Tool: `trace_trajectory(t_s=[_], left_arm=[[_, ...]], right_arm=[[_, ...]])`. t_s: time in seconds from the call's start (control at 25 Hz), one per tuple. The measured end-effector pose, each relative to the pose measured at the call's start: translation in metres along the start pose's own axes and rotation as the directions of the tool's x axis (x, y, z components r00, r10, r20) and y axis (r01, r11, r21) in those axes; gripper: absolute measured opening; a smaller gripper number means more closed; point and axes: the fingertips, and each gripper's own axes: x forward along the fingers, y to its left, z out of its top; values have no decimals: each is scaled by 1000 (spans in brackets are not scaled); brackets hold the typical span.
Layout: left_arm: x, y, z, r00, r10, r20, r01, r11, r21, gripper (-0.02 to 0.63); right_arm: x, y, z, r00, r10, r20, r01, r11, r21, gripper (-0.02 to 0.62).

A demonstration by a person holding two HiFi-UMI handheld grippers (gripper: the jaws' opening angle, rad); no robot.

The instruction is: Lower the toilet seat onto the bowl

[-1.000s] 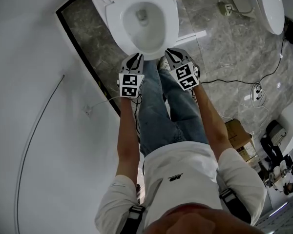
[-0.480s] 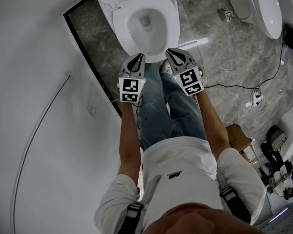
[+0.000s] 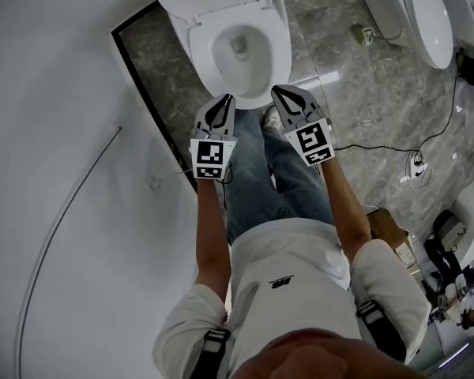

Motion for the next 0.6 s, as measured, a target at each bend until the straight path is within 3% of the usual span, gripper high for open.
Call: trace_trajectory(t_s=[0.6], left_arm=[[-4,1,24,1000,-8,29,7,999,36,35]], right_arm=[[-7,-5,18,1000,2,19,-2,1000,-16,31]])
